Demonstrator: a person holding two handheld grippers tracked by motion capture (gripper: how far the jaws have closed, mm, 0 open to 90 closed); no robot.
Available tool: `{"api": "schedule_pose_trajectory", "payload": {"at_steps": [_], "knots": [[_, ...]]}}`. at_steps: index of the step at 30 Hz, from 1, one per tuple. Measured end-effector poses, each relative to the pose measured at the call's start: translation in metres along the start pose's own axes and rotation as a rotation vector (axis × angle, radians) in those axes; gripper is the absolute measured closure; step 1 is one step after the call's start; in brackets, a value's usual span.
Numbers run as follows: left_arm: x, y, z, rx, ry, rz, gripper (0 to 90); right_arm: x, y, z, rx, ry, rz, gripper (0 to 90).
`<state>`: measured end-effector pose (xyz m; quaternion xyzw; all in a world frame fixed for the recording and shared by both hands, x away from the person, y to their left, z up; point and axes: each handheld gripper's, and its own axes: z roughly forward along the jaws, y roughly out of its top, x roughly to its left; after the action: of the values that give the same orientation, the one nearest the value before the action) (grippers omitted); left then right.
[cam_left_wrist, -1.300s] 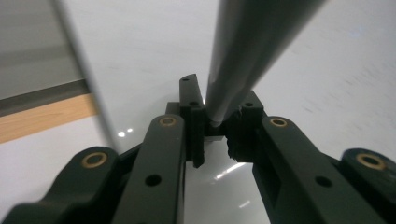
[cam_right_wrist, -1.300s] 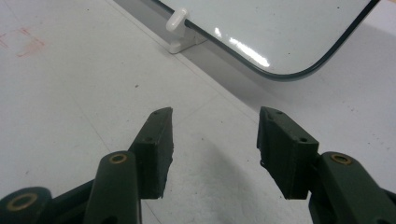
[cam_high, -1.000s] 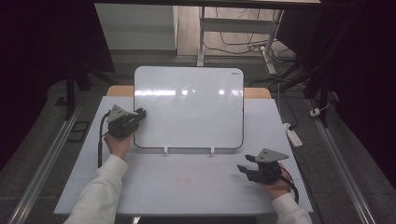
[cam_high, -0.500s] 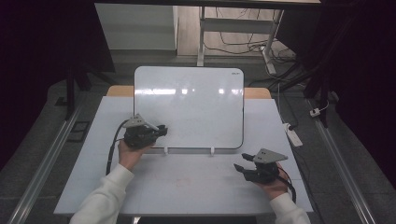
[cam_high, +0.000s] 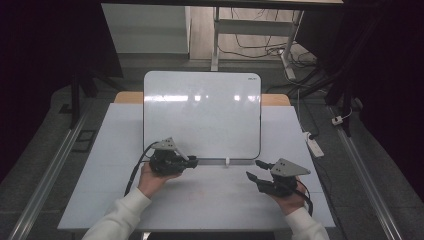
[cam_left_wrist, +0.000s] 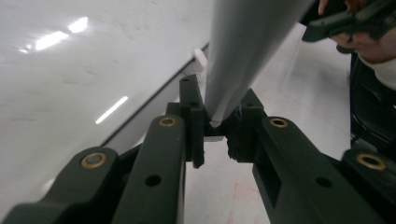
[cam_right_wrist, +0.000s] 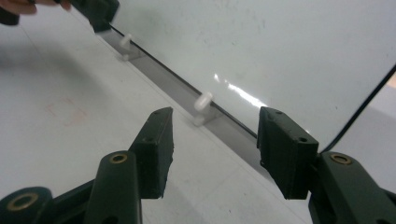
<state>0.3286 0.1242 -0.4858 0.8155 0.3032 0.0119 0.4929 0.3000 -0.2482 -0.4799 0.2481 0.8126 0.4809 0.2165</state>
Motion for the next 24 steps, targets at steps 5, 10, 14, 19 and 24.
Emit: {"api": "schedule_pose_trajectory", "payload": {"at_steps": [5, 10, 14, 19, 24], "knots": [[-0.006, 0.002, 0.008, 0.028, -0.019, 0.014, 77.4, 0.008, 0.008, -0.001, -0.021, 0.006, -0.011, 46.1], [-0.012, 0.006, 0.014, 0.038, -0.043, 0.020, 77.4, 0.021, 0.020, 0.002, -0.033, 0.021, -0.029, 46.0], [-0.013, 0.008, 0.019, 0.049, -0.061, 0.016, 77.3, 0.029, 0.031, 0.010, -0.036, 0.040, -0.040, 45.9], [-0.016, 0.010, 0.026, 0.070, -0.085, 0.010, 77.3, 0.040, 0.046, 0.024, -0.038, 0.088, -0.039, 45.8], [-0.019, 0.011, 0.035, 0.091, -0.100, 0.005, 77.3, 0.054, 0.064, 0.040, -0.041, 0.112, -0.054, 46.0]]}}
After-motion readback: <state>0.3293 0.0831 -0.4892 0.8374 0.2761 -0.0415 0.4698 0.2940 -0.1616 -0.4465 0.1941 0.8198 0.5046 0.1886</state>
